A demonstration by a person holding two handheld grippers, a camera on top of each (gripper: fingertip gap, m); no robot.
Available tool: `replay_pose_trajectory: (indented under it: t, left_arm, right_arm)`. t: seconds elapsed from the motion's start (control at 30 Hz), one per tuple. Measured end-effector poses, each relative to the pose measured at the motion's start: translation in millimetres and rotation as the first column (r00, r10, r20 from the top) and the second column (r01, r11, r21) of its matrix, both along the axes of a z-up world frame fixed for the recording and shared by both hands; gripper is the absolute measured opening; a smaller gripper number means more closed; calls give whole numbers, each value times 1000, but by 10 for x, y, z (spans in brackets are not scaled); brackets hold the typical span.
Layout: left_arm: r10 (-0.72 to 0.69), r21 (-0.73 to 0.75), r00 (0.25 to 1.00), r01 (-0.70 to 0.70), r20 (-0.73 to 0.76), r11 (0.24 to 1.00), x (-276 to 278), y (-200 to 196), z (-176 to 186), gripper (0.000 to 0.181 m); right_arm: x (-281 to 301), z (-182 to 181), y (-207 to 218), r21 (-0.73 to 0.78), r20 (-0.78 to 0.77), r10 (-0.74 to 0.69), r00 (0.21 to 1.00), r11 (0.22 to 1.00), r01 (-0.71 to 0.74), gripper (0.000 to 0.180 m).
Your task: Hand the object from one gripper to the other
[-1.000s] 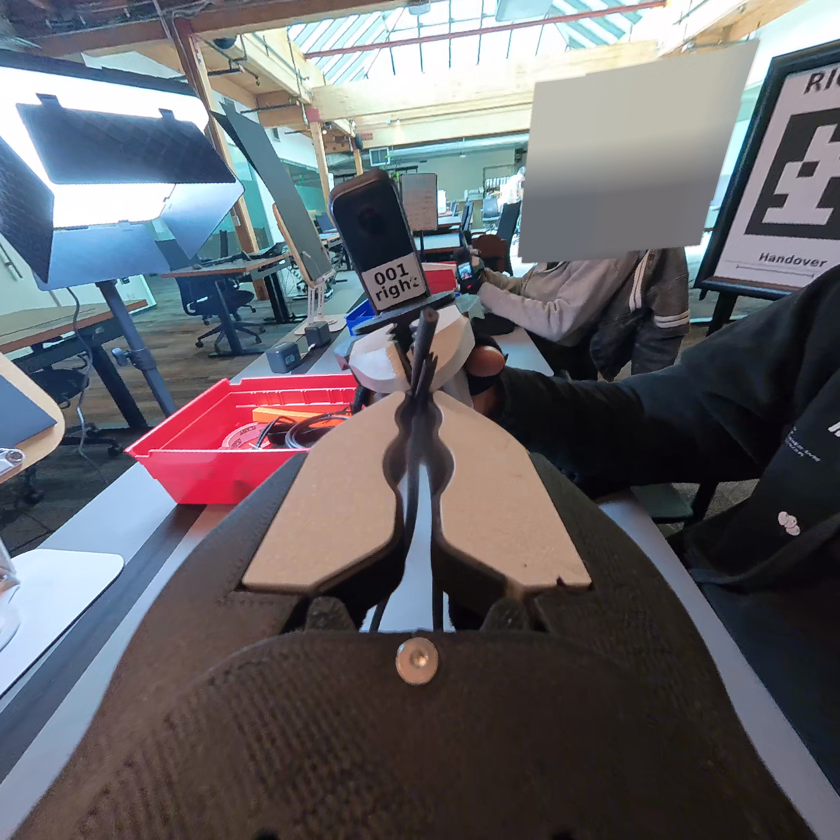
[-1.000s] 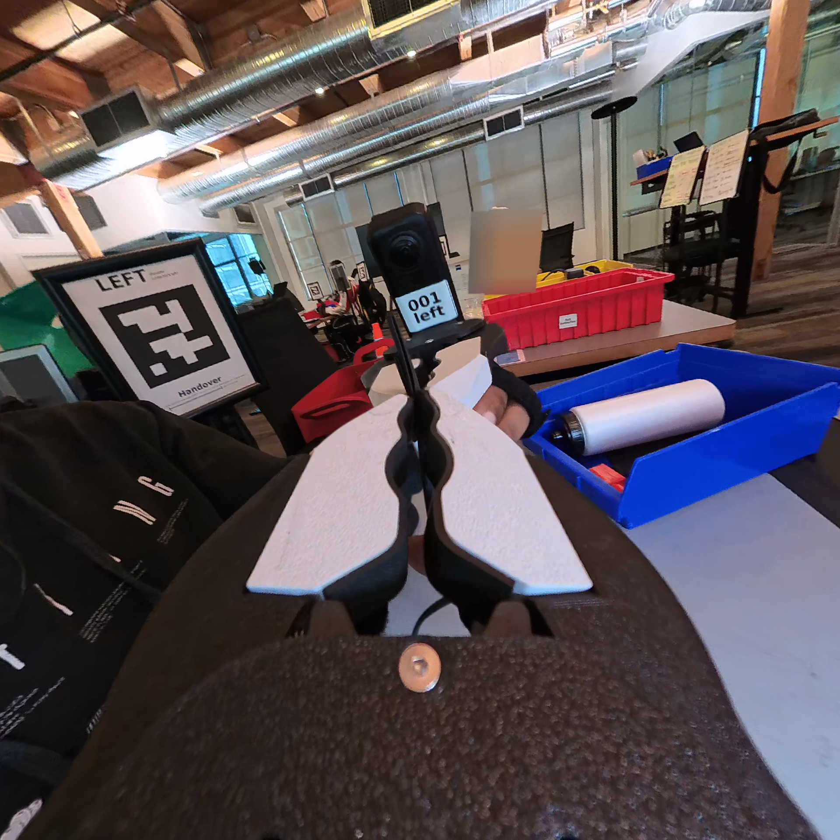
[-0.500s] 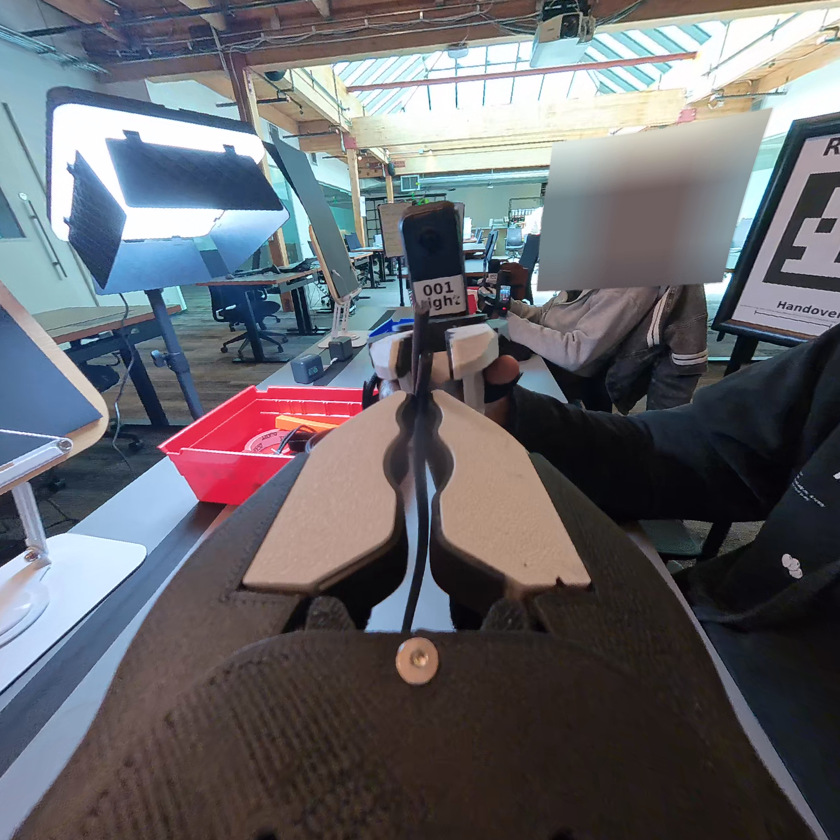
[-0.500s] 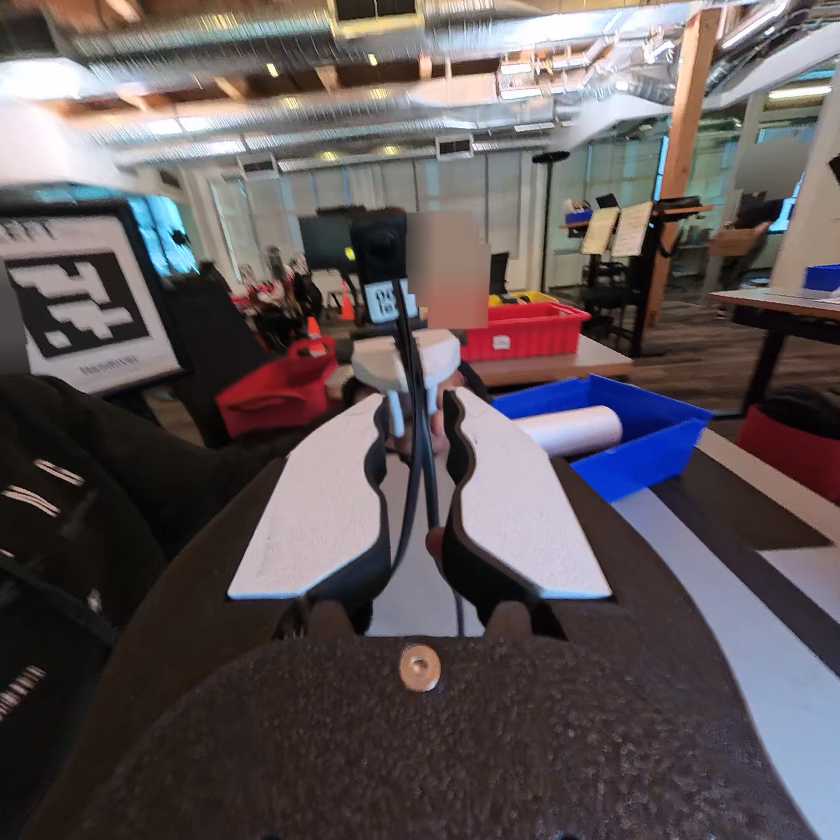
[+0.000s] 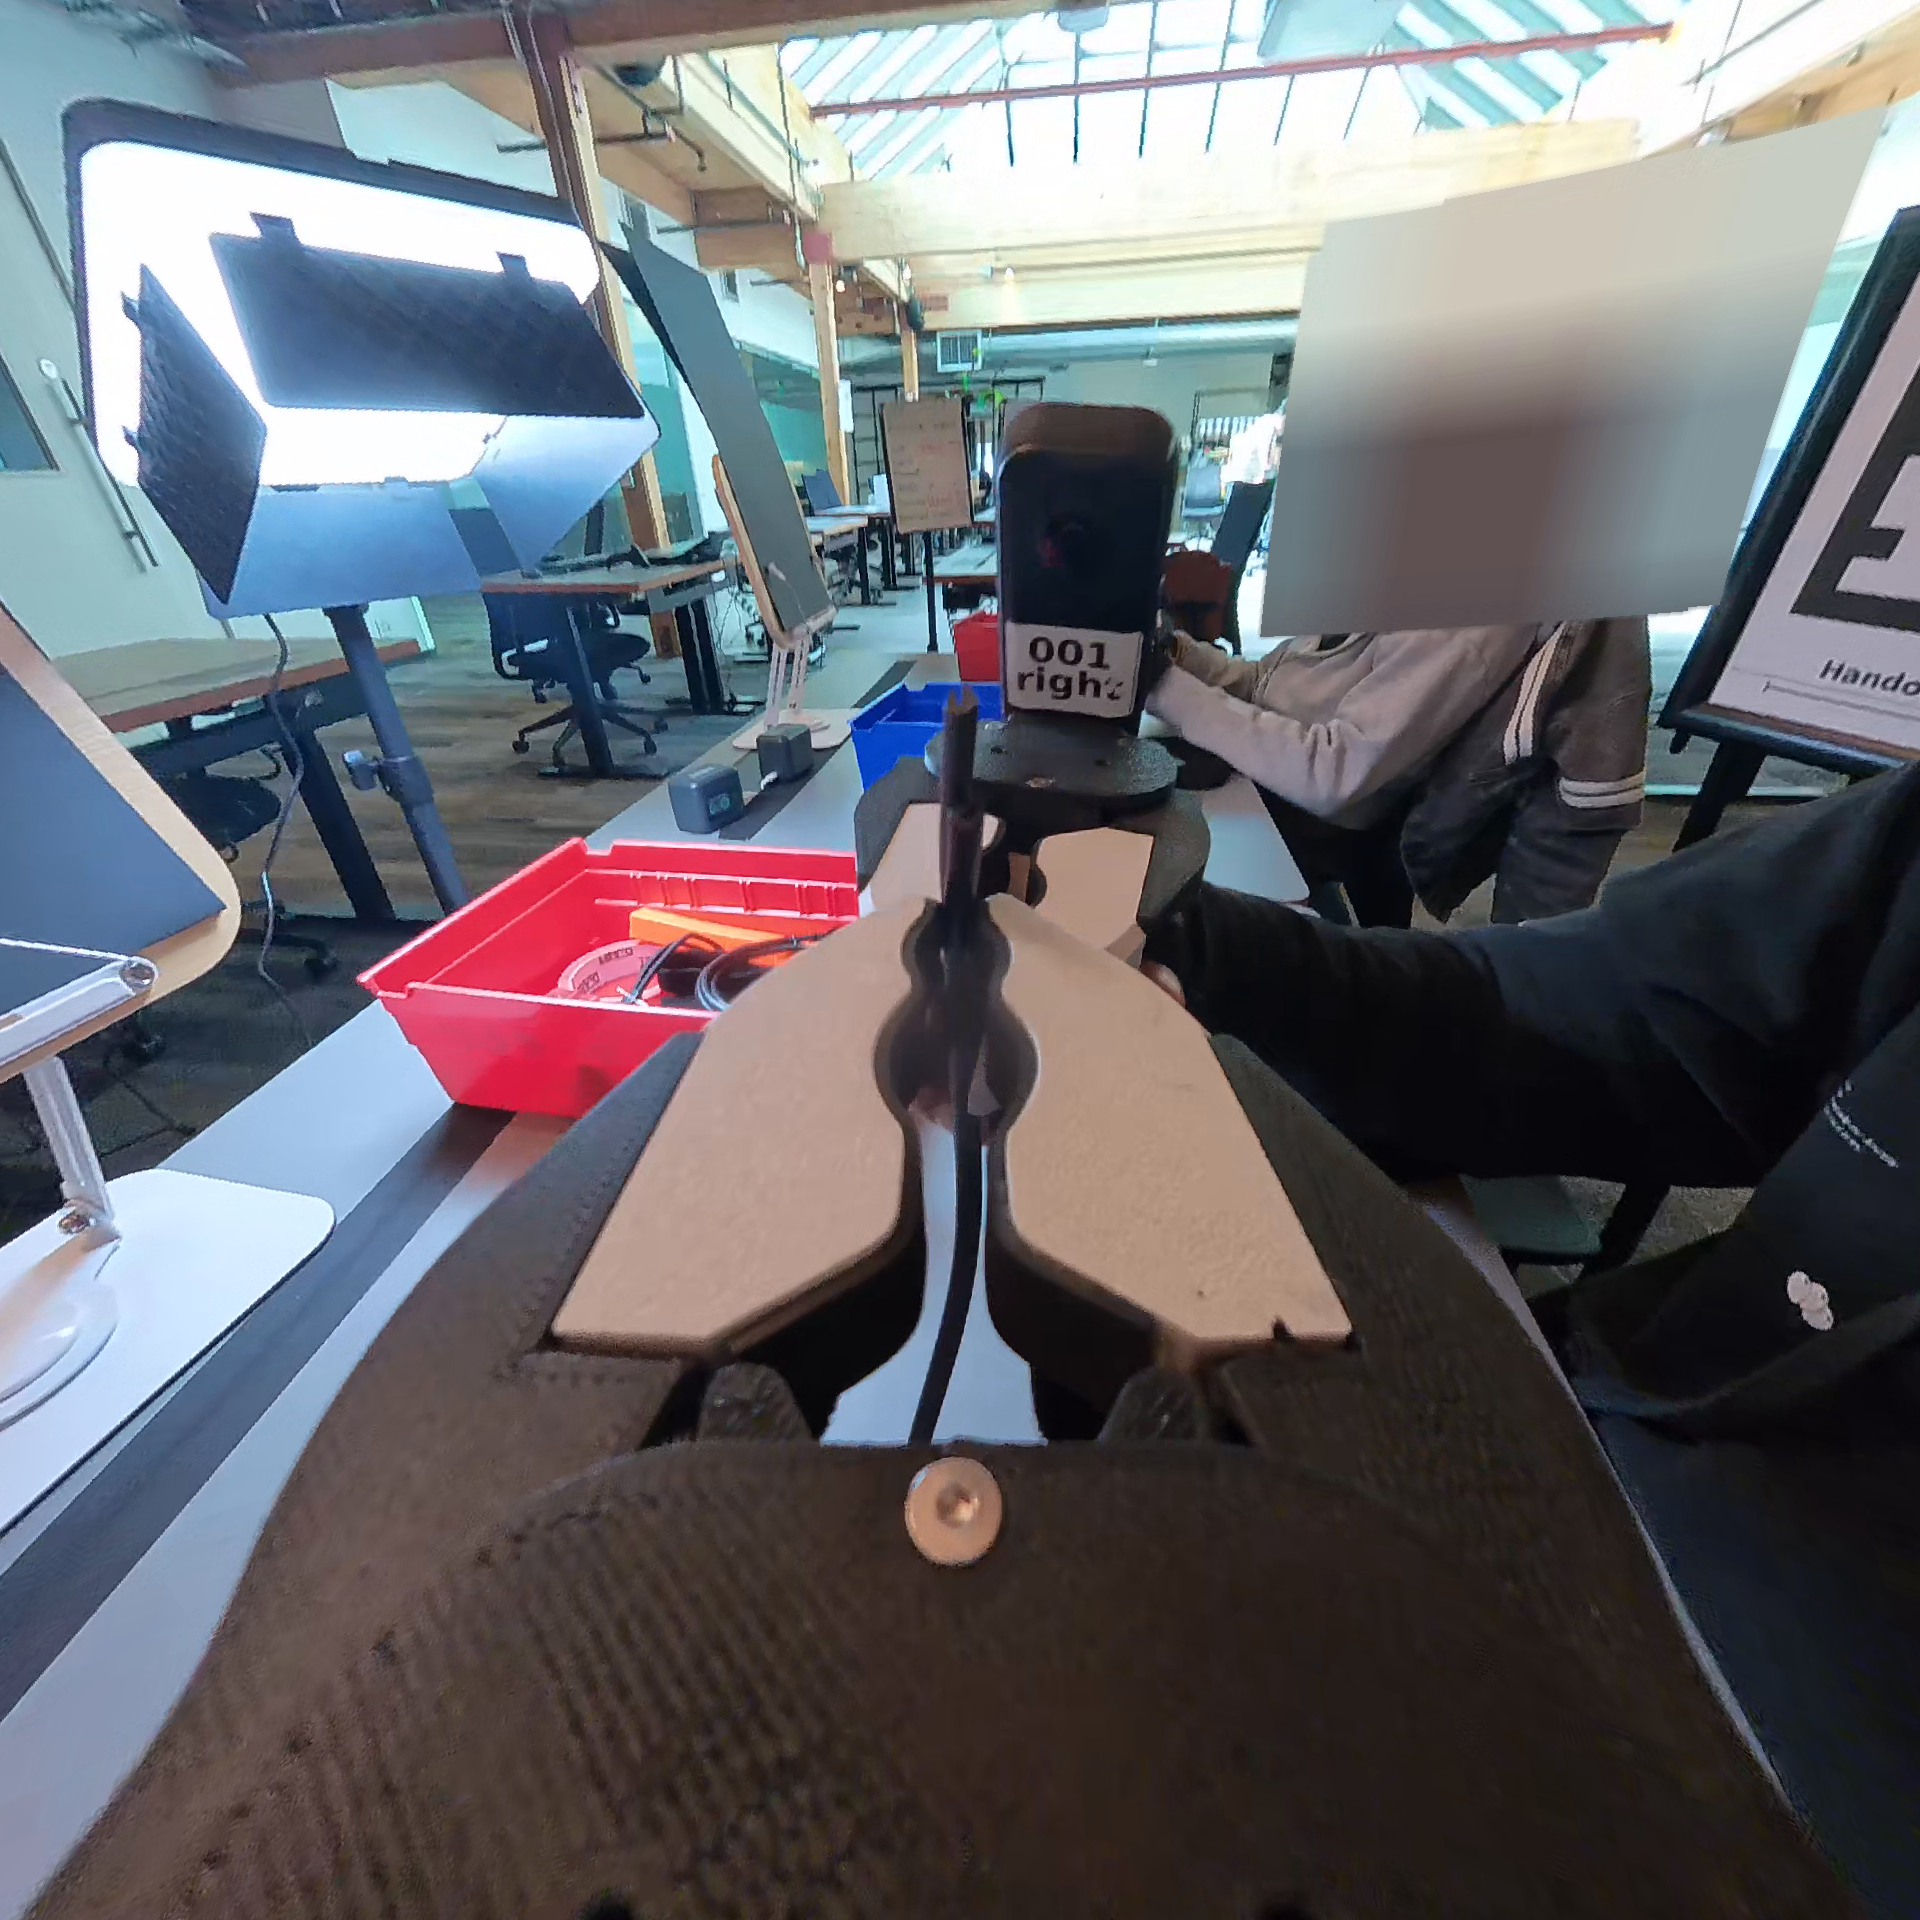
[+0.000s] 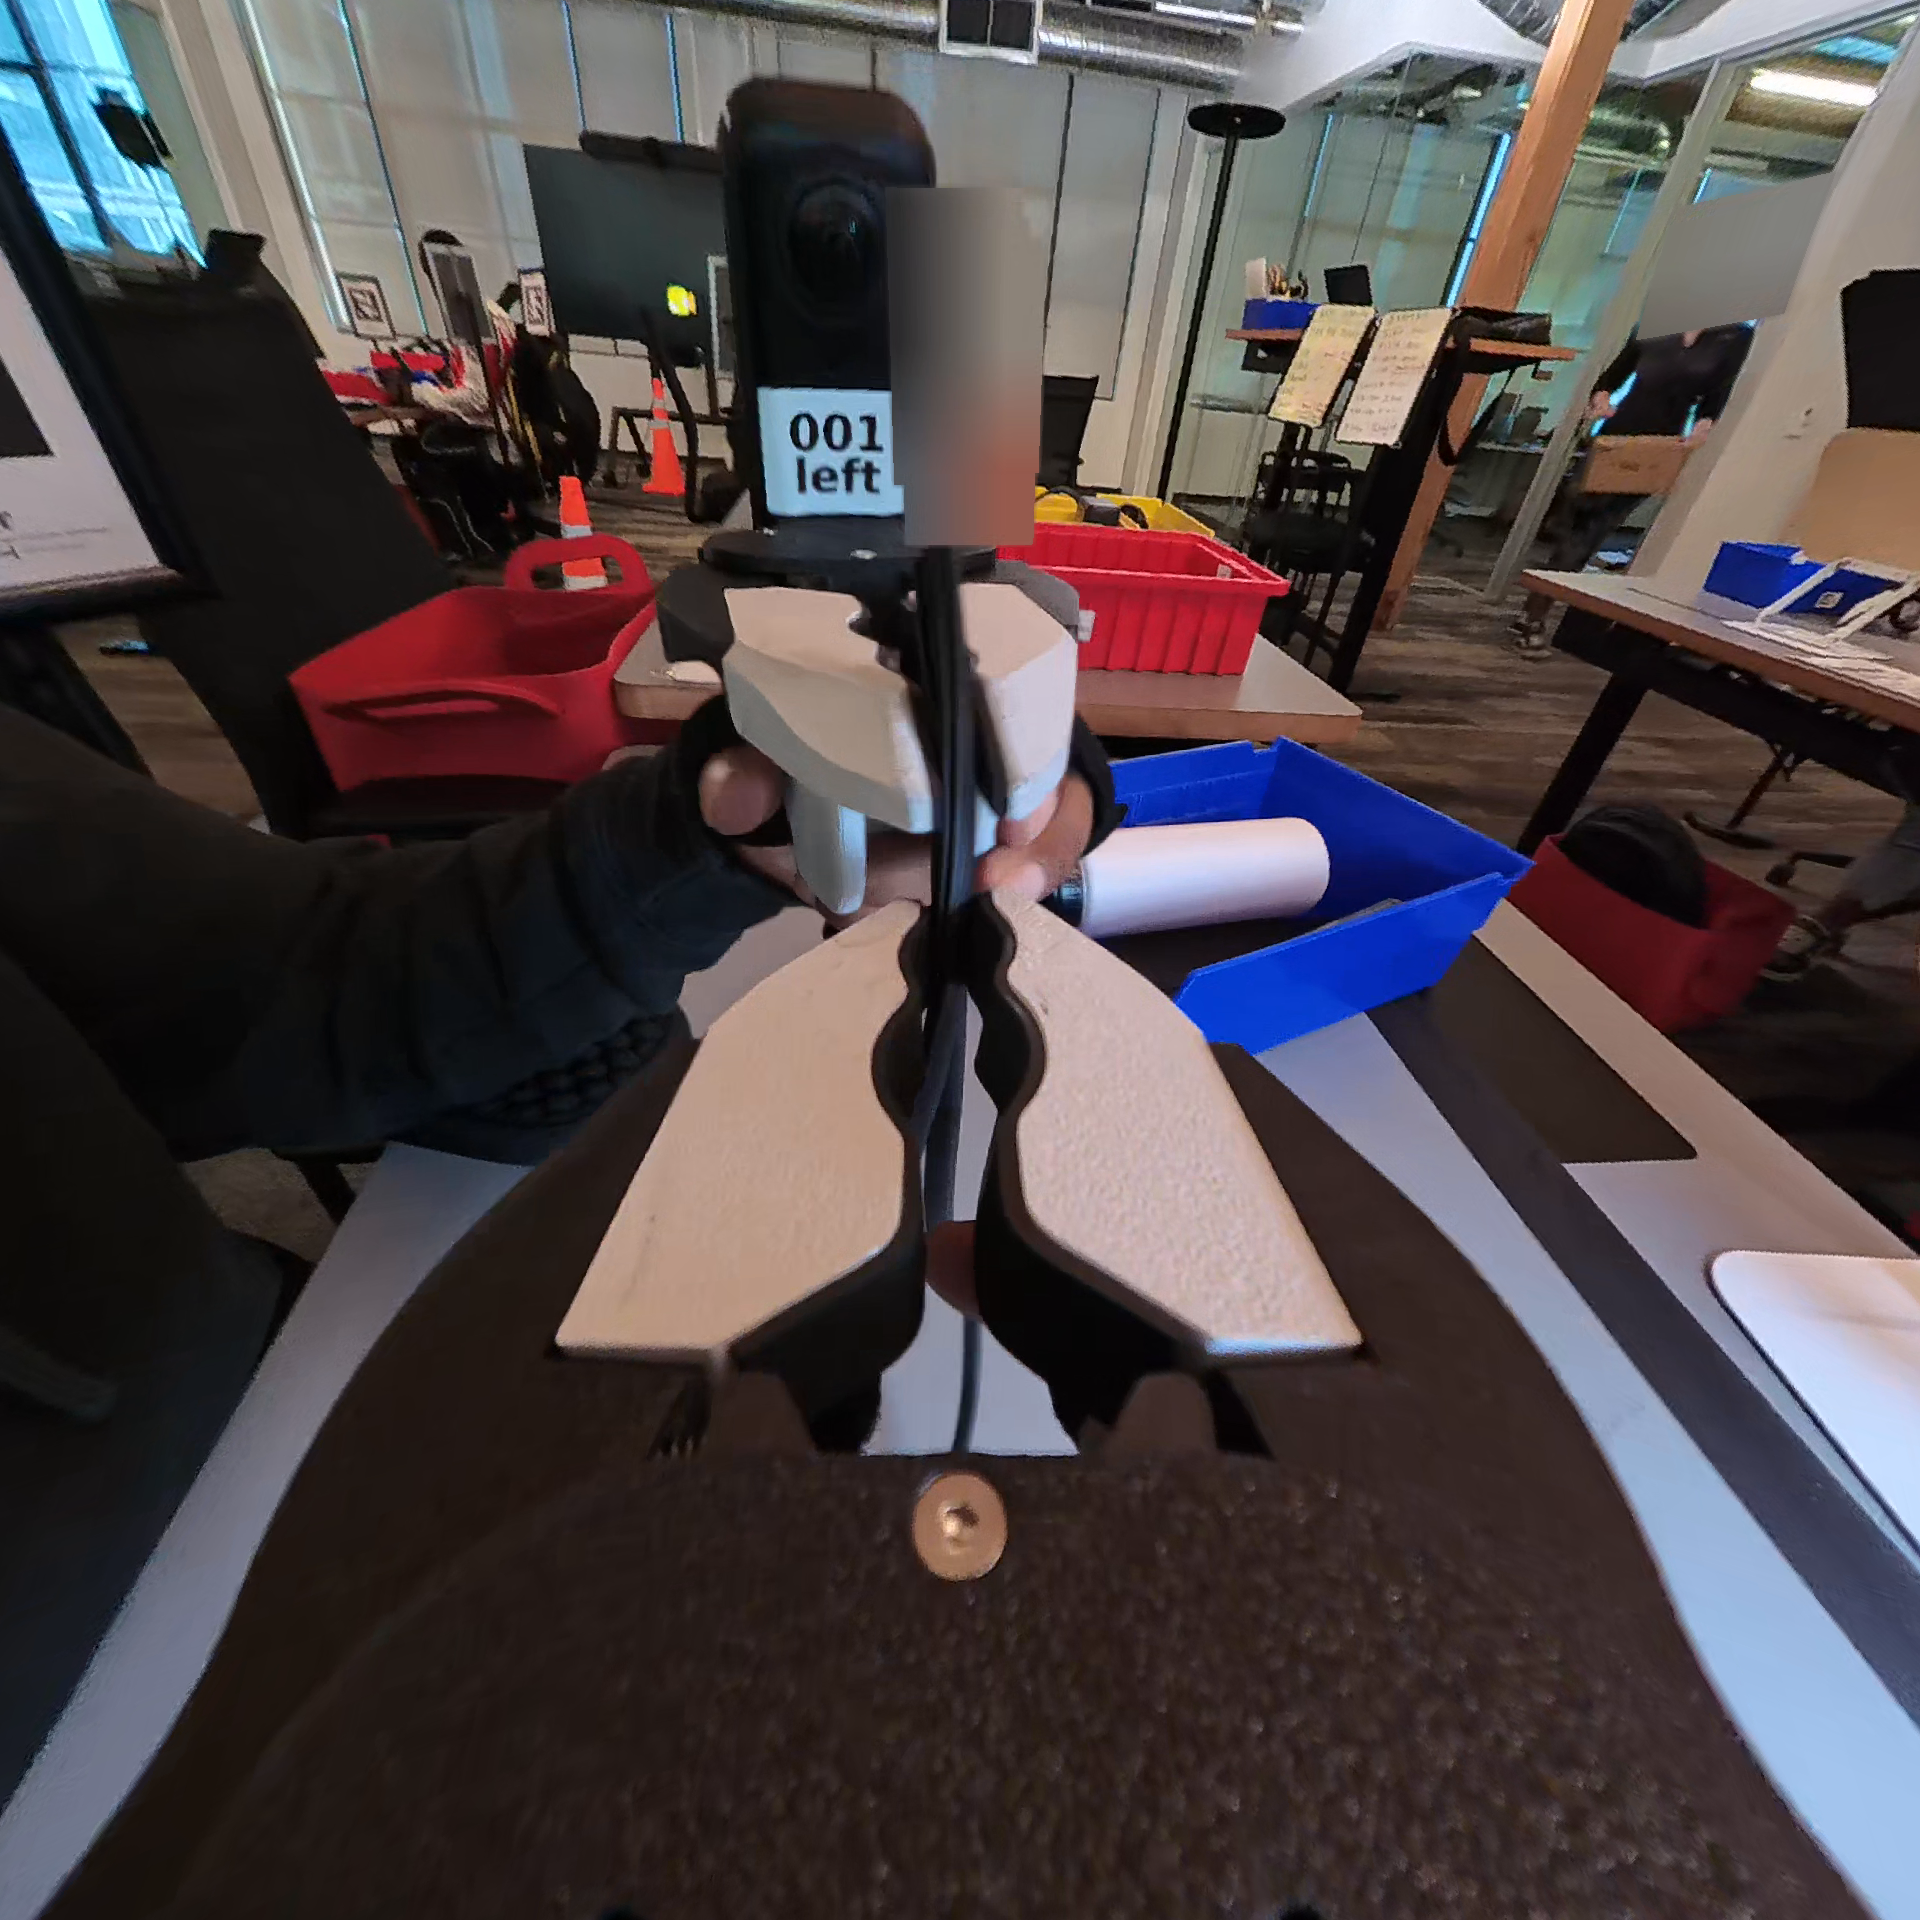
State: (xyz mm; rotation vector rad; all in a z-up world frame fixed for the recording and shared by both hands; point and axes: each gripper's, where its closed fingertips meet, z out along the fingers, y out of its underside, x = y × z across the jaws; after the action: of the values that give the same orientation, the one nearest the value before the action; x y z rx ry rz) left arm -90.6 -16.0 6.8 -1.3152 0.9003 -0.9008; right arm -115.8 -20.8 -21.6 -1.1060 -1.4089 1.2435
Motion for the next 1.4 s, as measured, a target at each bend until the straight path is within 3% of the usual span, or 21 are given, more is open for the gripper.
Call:
replay_pose_trajectory:
  t: [0.17, 0.37, 0.63, 0.83, 0.9, 1.03, 1.4]
  left_arm:
    - [-56, -19, 998, 56, -9, 998, -43, -50, -44, 32]
    - [-153, -85, 979, 143, -133, 986, 101, -29, -464, 40]
    - [-152, -82, 981, 143, -120, 986, 304, 44, -558, 6]
    - [-120, -124, 986, 105, -117, 987, 286, 86, -500, 6]
    - [-110, -135, 989, 96, -102, 986, 258, 101, -470, 6]
    - [-97, -145, 994, 90, -46, 985, 198, 117, -374, 6]
    - [-67, -139, 995, 77, 78, 987, -6, 152, -158, 6]
  right_arm:
    - [61, 94, 2, -61, -53, 33, 998, 997, -36, 5]
    - [91, 169, -16, -100, -93, 58, 994, 993, -67, 5]
    - [167, 249, 33, -112, -117, 45, 992, 992, -58, 5]
    - [211, 319, 143, -127, -161, -17, 987, 992, -3, 8]
    - [230, 340, 190, -139, -173, -36, 984, 990, 12, 21]
    - [269, 346, 232, -165, -184, -27, 983, 986, -4, 30]
    - [208, -42, 173, -212, -80, 141, 987, 965, -156, 35]
